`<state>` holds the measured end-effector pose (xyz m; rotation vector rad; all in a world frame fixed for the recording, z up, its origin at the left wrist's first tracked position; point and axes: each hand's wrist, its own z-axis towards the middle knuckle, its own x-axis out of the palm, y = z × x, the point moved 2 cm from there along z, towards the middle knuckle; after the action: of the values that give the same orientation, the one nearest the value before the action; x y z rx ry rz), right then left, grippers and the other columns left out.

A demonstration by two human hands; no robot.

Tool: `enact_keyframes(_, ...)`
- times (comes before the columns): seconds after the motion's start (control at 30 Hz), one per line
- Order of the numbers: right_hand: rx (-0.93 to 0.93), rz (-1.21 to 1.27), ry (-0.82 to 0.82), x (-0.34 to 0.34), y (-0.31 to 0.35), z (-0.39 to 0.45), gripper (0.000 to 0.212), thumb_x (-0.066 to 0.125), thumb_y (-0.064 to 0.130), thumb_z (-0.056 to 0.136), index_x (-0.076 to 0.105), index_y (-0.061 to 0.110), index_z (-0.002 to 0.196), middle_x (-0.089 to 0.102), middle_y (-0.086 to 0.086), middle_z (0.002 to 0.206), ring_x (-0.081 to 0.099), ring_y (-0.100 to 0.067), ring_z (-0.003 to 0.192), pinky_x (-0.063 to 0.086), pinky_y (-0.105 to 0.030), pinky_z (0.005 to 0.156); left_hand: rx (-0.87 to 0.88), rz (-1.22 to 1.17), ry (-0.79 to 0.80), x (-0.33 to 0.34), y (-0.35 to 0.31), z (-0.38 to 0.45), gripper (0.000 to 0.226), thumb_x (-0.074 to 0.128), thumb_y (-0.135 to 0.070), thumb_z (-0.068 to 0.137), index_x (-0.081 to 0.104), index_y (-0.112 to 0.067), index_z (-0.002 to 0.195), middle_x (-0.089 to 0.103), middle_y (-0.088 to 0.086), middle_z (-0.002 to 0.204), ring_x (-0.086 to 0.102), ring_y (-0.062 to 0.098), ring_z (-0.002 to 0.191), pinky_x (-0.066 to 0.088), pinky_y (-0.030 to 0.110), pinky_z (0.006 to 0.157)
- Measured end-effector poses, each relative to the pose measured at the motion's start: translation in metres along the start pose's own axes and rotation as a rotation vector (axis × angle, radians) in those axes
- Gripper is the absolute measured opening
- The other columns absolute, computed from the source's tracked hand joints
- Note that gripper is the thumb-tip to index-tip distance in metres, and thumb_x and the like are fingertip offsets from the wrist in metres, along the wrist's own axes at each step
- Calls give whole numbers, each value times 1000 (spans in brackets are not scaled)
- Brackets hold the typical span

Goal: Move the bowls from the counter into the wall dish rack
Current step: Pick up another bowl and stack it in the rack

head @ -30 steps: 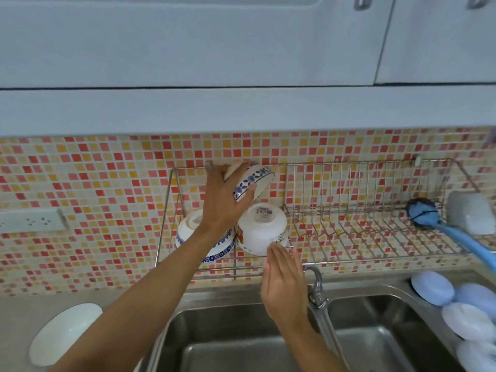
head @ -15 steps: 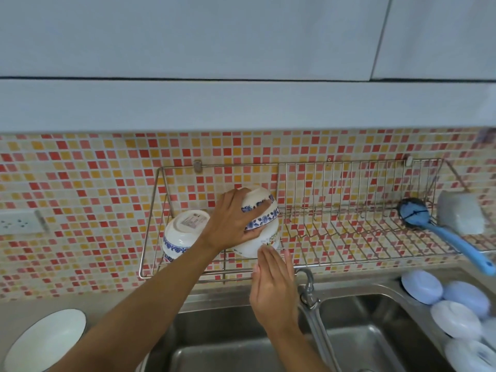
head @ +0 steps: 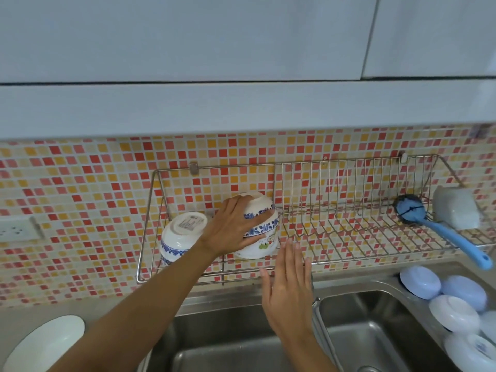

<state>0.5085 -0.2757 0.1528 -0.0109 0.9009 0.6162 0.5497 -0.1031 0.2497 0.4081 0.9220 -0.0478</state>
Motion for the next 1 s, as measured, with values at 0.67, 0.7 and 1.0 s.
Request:
enact_keyframes(0.67, 25, -94, 71, -12, -24, 33, 68, 18, 53, 100, 19, 5, 148, 30, -13, 154, 21, -27, 145, 10, -45, 116, -119, -249, 229, 0, -20, -21, 77, 52, -59, 87, 24, -25, 150, 30, 3, 152, 25, 22, 140, 25, 43, 116)
enact_keyframes(0.7, 27, -95, 71, -12, -24, 32, 67, 19, 52, 100, 20, 5, 148, 31, -13, 154, 24, -28, 145, 11, -45, 117, -160, -292, 210, -3, -20, -21, 71, 47, -58, 90, 26, -26, 149, 29, 0, 154, 24, 20, 141, 23, 41, 117)
enact_keyframes(1.0, 60, -92, 109, -8, -14, 19, 58, 18, 42, 101, 31, 14, 150, 31, -6, 156, 20, -26, 147, 1, -50, 120, -320, -265, 278, -1, -41, -61, 77, 15, -66, 92, -16, -26, 150, -22, -4, 157, -21, 13, 144, -8, 36, 120)
